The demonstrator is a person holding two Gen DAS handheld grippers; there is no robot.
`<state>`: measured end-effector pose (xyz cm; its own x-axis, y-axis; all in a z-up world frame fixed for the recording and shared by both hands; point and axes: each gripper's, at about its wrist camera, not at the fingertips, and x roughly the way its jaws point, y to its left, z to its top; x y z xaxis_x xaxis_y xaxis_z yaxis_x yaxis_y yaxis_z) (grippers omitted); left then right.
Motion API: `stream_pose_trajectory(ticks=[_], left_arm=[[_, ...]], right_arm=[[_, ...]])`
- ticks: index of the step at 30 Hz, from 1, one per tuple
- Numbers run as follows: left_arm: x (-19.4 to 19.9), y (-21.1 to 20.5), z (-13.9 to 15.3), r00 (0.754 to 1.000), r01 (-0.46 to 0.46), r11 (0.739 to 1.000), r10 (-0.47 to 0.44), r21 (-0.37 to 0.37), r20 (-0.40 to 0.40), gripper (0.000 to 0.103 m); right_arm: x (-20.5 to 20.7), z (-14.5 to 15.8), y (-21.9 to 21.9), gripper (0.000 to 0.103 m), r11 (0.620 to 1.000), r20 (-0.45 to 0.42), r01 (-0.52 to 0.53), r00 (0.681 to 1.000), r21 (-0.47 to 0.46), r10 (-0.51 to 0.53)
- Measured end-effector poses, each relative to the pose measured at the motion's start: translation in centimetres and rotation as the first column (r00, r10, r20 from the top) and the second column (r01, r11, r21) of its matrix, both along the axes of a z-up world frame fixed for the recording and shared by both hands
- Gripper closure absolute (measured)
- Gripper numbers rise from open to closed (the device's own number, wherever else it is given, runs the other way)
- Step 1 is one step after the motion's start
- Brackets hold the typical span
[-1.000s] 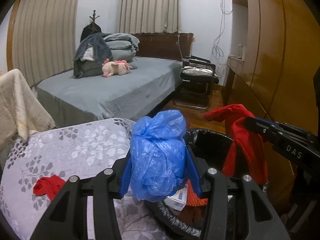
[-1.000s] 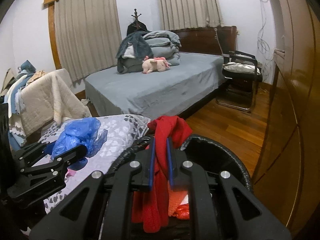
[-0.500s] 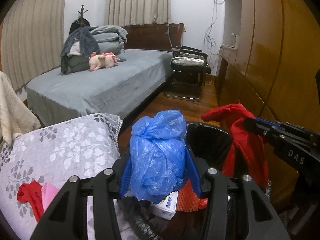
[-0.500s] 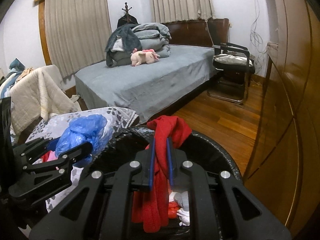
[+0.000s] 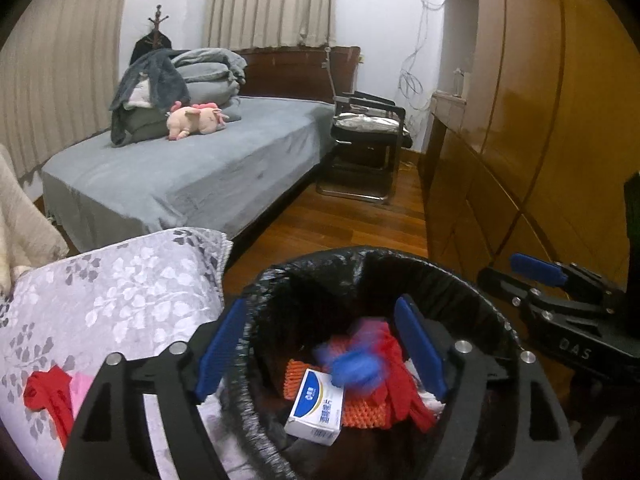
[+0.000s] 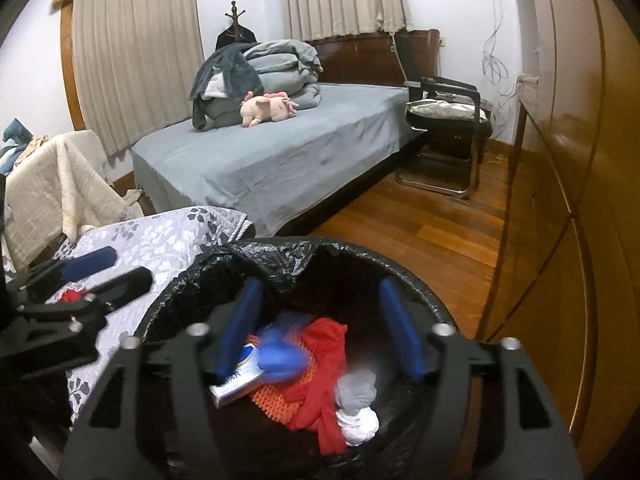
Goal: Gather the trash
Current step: 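Open both tools over the bin, dropping the blue bag and red cloth, then move both open tools back over the red cloth and pink mesh bag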
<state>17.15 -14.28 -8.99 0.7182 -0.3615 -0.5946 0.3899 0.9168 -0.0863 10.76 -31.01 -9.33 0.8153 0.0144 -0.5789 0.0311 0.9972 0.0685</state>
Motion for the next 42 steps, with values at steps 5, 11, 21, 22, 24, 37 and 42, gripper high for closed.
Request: stream_pose_trajectory(ticks=[5,11,21,22,24,37,42], left_arm=[[-0.8,3.1,1.3,0.998,-0.065,0.998,0.065,-0.016,0.021,0.015],[-2.3,7.8,2.4,0.986,-0.158,0.987,0.159,-0.018,0.046,0.011],[-5.2,17.0,2.6,0.934,-0.352,0.936,0.352,-0.003,0.068,0.009],[-5.4,18.1,2.5,0.925,-0.375,0.927,0.374,0.002,0.069,0.009],[-5.7,19.5,2.4,0.912,-0.406,0.914,0.404,0.007,0.072,0.009],[-7.1,27.3,0.4,0.843,-0.537,0.842,0.533,0.048,0.072,0.009],[-6.9,29.3,-0.9,0.826,-0.564,0.824,0.561,0.052,0.060,0.009]], right_arm=[[-0.7,0.7,0.5,0.008,1.000,0.014,0.012,1.000,0.021,-0.012],[-1.1,2.0,2.5,0.007,0.998,0.046,-0.026,0.999,0.056,0.024],[0.3,2.5,9.4,0.007,0.985,0.058,-0.159,0.986,0.068,0.156],[0.6,2.5,10.5,0.007,0.982,0.057,-0.179,0.983,0.066,0.175],[0.9,2.5,11.9,0.007,0.977,0.058,-0.204,0.978,0.062,0.200],[4.2,0.1,22.5,0.007,0.941,0.007,-0.336,0.942,0.044,0.336],[5.1,-2.3,25.6,0.007,0.935,-0.032,-0.352,0.935,0.046,0.354]])
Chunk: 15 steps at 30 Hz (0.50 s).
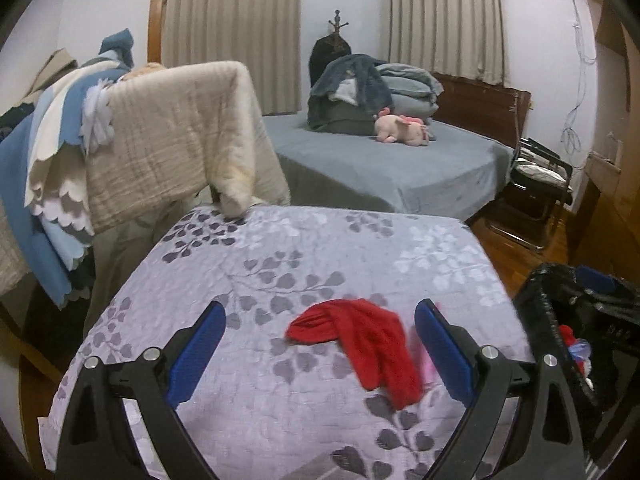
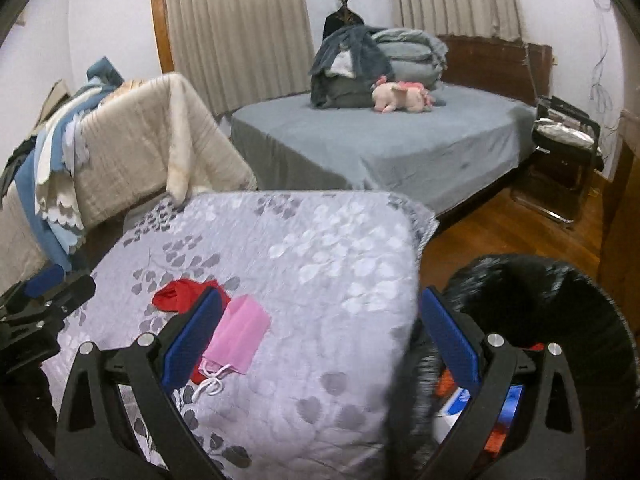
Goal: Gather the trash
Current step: 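Move both open tools back over the red cloth and pink mesh bag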
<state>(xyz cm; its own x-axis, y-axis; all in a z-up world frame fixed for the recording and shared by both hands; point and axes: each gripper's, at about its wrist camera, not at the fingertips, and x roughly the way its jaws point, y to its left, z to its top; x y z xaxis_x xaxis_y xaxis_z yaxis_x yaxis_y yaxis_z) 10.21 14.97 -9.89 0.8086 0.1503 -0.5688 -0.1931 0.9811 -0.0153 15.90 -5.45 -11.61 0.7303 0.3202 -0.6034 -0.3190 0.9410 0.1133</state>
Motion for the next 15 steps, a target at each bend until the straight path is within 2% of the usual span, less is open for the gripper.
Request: stream_pose_trajectory(ticks=[6,15], left_arm=[[0.3,1.6,-1.8,0.999,-0.022,1.000,0.021,-0.007,-0.030,0.009],[0.6,3.4,-3.0,0.998,-0.041,0.999,0.040,-0.015,-0.052,0.009]], right_arm=[[0.9,-2.7,3.4,0.007,0.999,-0.033,-0.020,0.999,-0.038,0.019],[2.1,-5.7,5.8,0.007,0.997,-0.088,-0.029,0.996,-0.073,0.022]])
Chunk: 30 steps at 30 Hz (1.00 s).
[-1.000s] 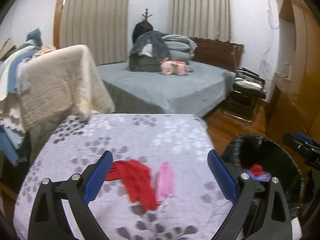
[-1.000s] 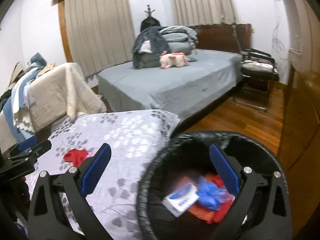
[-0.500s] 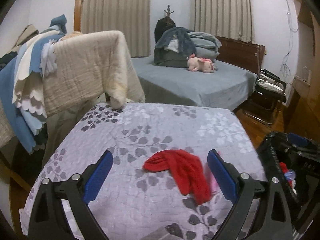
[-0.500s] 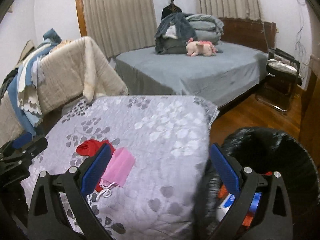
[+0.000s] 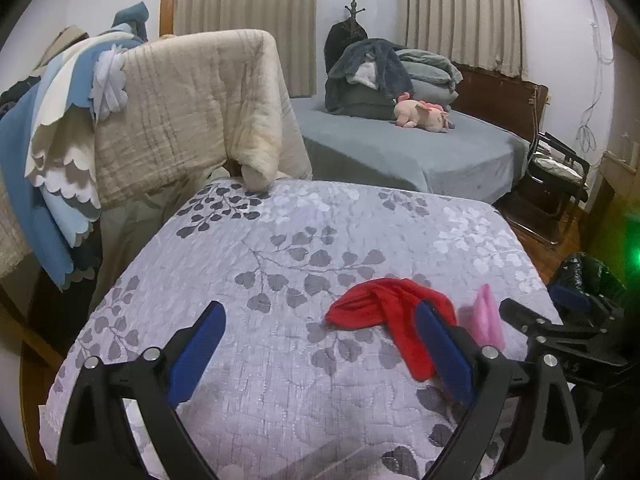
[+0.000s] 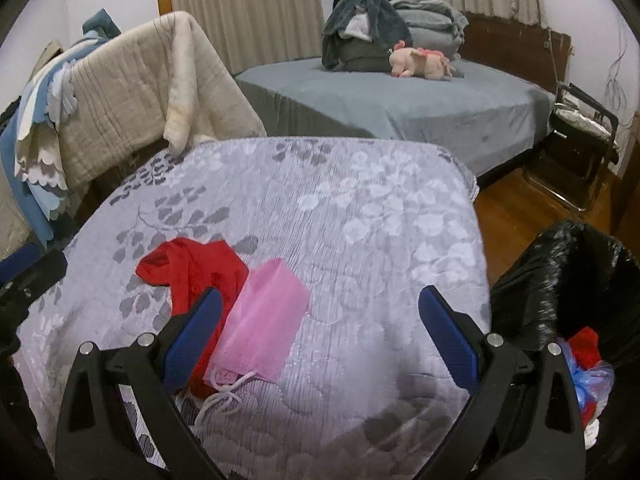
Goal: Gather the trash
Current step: 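Move both open tools back over the red cloth and pink mesh bag, then grasp the pink mesh bag with the right tool while the left tool grasps the red cloth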
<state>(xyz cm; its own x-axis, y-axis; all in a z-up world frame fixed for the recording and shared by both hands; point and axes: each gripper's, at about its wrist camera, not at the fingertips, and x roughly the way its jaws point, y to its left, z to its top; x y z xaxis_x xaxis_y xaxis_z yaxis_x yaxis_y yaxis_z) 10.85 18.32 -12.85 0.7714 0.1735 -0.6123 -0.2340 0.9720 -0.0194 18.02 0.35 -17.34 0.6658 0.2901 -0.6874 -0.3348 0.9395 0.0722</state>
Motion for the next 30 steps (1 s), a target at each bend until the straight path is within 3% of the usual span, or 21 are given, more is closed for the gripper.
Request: stream_pose_trajectory(ticks=[7,13,16,18,23,30], left_arm=[[0.2,0.8,-0.5,1.000,-0.006,1.000,0.006,-0.005,-0.008,0.009],[0.3,1.1,-0.8,1.000,-0.007,1.000,0.007,-0.012,-0.011,0.010],[0.3,1.1,-0.9,1.000,-0.007,1.000,0.007,-0.018,-0.011,0.010],[0.3,1.1,-1.0,1.000,-0.005,1.000,0.005,-0.020,-0.012,0.010],[0.4,0.4,-1.1,1.000,0.008,1.000,-0.008,-0.024,-0.015,0.010],[1.0,-0.8,-1.2,0.999,0.031,0.999,-0.032,-0.028,-0.021,0.010]], right_arm=[[0.3,-1.0,1.4,0.012,1.000,-0.024,-0.022,0.999,-0.019,0.021],[0.6,-1.8,2.2,0.030,0.998,-0.062,-0.054,0.997,-0.032,0.052],[0.6,-1.9,2.3,0.045,0.996,-0.077,-0.080,0.994,-0.027,0.077],[0.5,-2.0,2.4,0.062,0.995,-0.092,-0.099,0.991,-0.016,0.097],[0.2,-1.8,2.2,0.083,0.992,-0.099,-0.125,0.987,0.000,0.124],[0.3,-0.6,0.7,0.086,0.994,-0.081,-0.106,0.991,0.024,0.108]])
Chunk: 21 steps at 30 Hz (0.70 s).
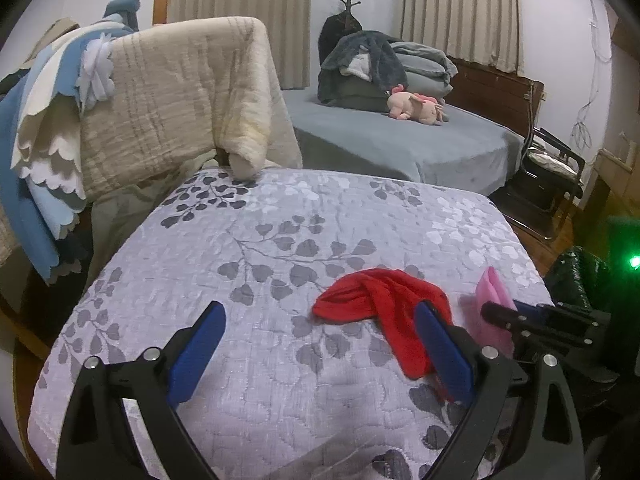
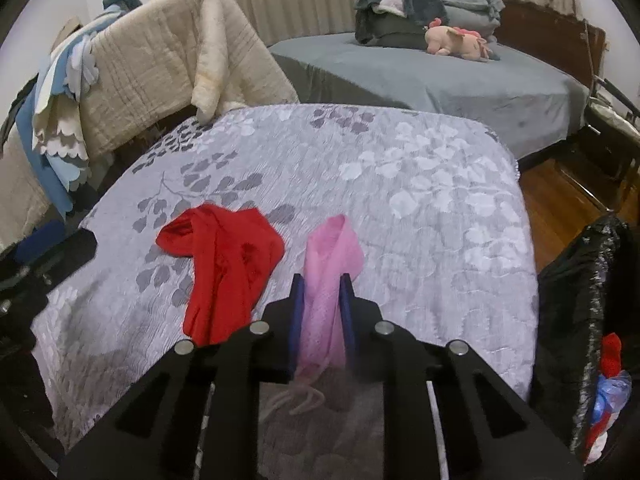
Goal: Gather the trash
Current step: 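Grasp the pink mesh bag with the right tool while the left tool grasps the red cloth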
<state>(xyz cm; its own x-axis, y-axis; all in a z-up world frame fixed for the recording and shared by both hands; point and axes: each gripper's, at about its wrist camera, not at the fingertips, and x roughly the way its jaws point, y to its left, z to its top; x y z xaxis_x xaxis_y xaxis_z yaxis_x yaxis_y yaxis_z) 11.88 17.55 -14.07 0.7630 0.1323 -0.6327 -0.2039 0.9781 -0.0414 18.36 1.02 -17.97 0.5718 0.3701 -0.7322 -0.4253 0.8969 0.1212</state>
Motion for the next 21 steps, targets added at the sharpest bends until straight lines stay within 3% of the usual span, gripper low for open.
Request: stream_pose_trajectory(ticks=[9,21], left_arm=[[1.8,-2.2,-0.6,0.999,0.036,0.999,-0.036,-0.012,-0.015,0.010],[5.2,-4.7,-3.7,0.993,0.053,0.998,-0.056,-0.033,-0.102,0.016]], right_arm=[[0.9,0.6,-2.7,0.086,0.999,0.013,0.049,0.999,0.000,-0.049],[1.2,0.6,-4.7,0.086,0.997,0.010,0.074,0.997,0.002,-0.074]])
